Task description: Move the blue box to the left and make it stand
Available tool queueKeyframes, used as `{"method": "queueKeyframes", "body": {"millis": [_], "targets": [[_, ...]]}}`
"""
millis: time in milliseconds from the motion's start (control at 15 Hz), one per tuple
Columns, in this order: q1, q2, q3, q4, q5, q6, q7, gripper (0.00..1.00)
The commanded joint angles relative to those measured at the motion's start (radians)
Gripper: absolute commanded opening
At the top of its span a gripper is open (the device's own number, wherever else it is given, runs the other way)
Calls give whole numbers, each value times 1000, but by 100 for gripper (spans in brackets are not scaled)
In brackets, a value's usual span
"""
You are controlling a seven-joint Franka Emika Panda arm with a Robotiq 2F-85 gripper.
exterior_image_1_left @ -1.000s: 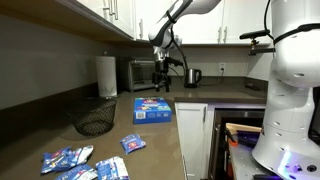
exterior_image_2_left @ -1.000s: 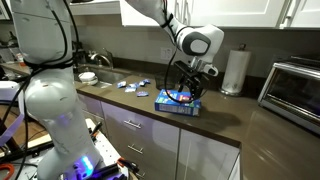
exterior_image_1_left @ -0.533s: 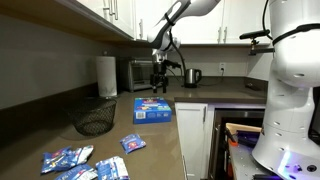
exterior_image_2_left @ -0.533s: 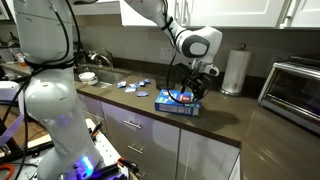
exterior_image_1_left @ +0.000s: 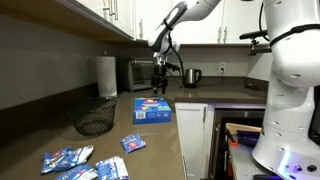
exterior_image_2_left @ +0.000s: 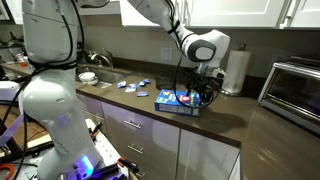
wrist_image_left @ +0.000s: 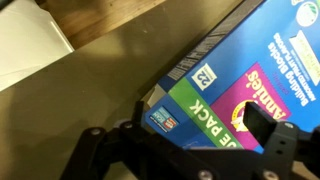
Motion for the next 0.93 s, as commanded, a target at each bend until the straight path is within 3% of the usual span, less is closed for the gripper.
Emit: {"method": "queueKeyframes", "body": {"millis": [0,533,867], "targets": [[-60,54,46,54,106,-44,-127,100],[-92,102,84,99,157,-103,-222,100],[-62,83,58,90,57,-55,-151,100]]}}
